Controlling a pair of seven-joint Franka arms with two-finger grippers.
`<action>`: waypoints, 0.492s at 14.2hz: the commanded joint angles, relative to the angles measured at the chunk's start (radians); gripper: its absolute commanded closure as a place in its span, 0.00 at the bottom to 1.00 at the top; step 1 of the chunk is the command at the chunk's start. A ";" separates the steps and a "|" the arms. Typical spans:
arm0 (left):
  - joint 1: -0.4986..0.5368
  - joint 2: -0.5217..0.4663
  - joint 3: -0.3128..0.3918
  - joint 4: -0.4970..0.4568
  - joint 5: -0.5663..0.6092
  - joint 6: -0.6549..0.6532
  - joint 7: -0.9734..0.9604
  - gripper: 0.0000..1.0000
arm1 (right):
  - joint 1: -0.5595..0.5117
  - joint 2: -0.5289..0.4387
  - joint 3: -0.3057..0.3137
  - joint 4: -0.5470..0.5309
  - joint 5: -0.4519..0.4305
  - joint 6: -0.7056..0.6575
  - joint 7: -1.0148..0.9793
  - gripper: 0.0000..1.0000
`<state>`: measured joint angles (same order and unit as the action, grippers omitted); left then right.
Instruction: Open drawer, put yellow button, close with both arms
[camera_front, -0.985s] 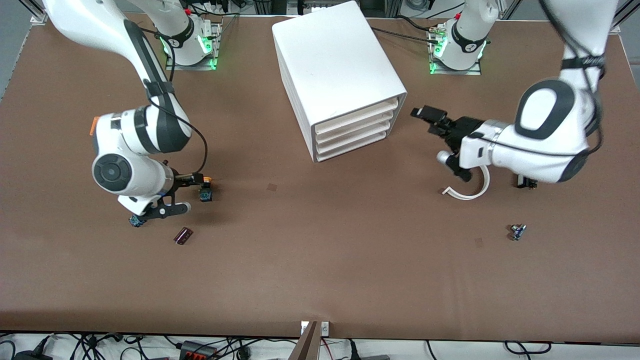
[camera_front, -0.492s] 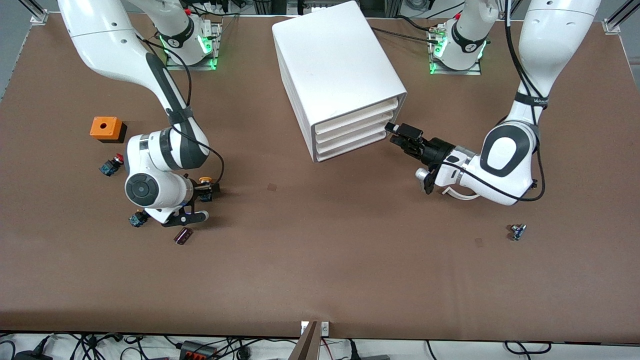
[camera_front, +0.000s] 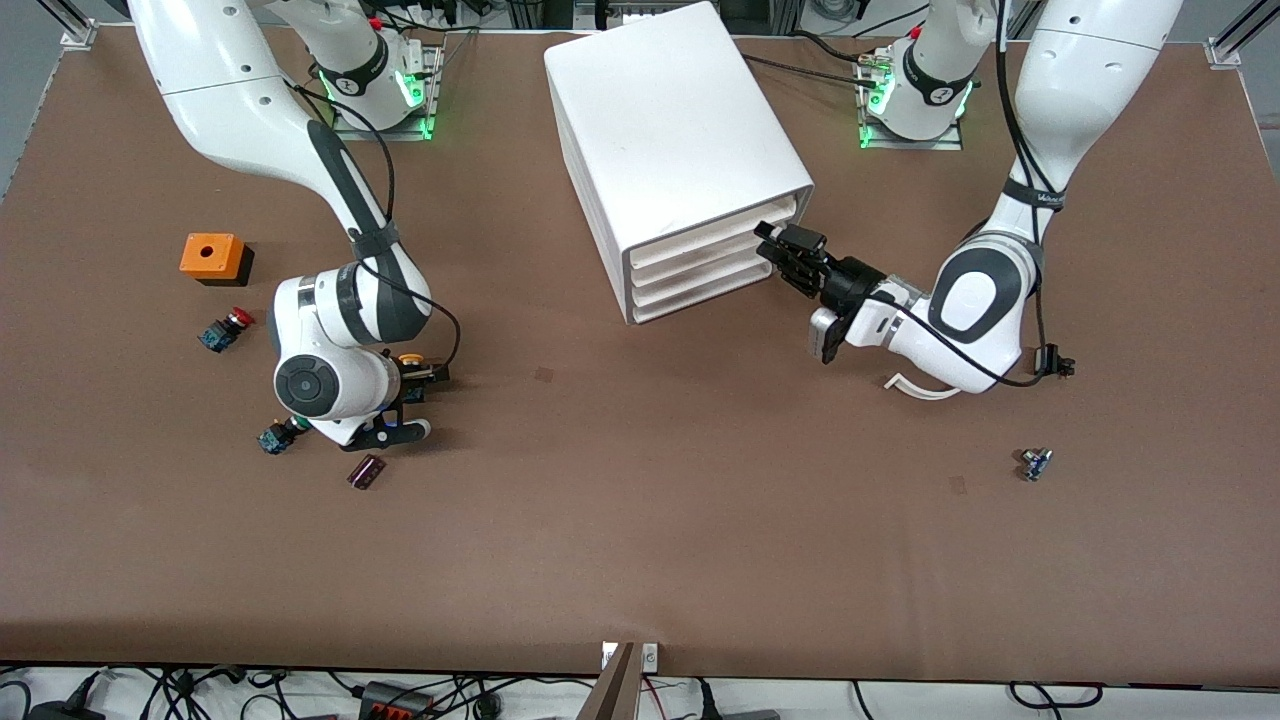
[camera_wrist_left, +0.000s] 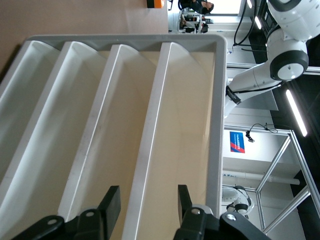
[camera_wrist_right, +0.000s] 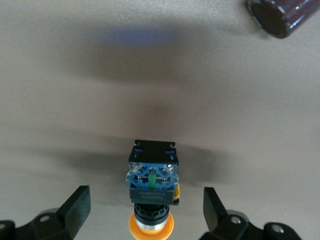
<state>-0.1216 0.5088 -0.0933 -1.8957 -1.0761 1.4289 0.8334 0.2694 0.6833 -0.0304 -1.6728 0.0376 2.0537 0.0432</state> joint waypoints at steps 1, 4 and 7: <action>-0.003 -0.010 0.000 -0.046 -0.025 -0.011 0.071 0.46 | 0.001 -0.007 0.001 -0.008 0.015 0.002 0.011 0.07; -0.007 -0.012 -0.002 -0.081 -0.027 -0.008 0.121 0.49 | -0.003 0.009 0.001 -0.008 0.015 0.005 0.011 0.16; -0.003 -0.012 -0.023 -0.098 -0.027 -0.007 0.139 0.67 | -0.004 0.015 0.001 -0.008 0.015 0.005 0.009 0.27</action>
<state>-0.1240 0.5090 -0.1073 -1.9690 -1.0765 1.4241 0.9372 0.2677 0.6989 -0.0307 -1.6739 0.0376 2.0537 0.0443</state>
